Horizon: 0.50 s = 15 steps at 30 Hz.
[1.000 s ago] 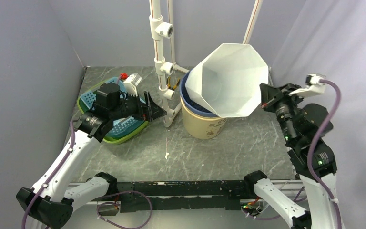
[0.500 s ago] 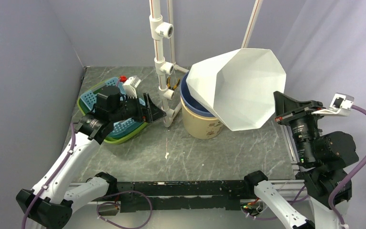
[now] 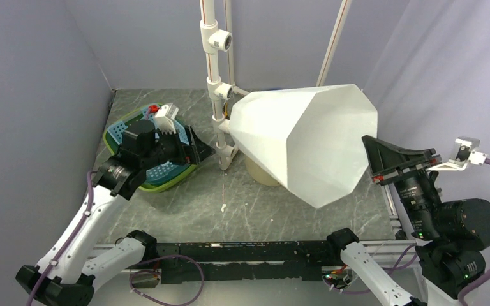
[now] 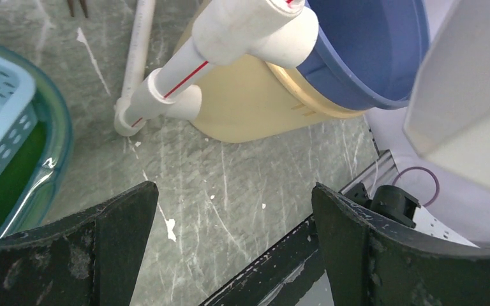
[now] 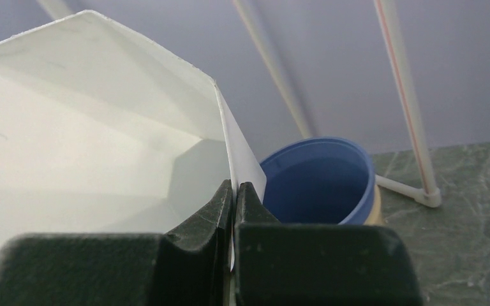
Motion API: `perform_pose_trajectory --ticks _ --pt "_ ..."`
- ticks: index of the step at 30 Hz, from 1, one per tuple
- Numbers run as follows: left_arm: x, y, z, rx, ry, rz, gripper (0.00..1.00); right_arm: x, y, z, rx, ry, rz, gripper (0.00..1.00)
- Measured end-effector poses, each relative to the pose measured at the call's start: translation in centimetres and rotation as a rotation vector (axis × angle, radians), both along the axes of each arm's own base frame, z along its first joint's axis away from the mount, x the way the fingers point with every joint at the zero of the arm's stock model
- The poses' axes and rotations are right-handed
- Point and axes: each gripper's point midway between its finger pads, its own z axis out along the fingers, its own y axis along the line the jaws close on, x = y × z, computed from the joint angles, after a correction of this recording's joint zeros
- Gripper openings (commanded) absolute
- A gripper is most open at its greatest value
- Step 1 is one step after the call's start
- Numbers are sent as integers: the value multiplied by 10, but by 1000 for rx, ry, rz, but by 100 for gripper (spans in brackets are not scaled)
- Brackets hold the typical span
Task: Turn the large container upside down
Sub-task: Pick up the container from the container, then move the container to the center of the board.
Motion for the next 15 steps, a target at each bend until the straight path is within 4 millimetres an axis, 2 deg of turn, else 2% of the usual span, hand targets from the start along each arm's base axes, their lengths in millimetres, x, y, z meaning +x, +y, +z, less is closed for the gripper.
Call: perform_pose_trajectory --ticks 7,11,15 --pt "-10 19 7 15 -23 84 96 -24 19 5 -21 -42 147 0" --pt "-17 32 -3 54 14 130 96 -34 33 0 -47 -35 244 0" --pt "-28 46 -15 94 63 183 96 -45 51 -14 -98 10 362 0"
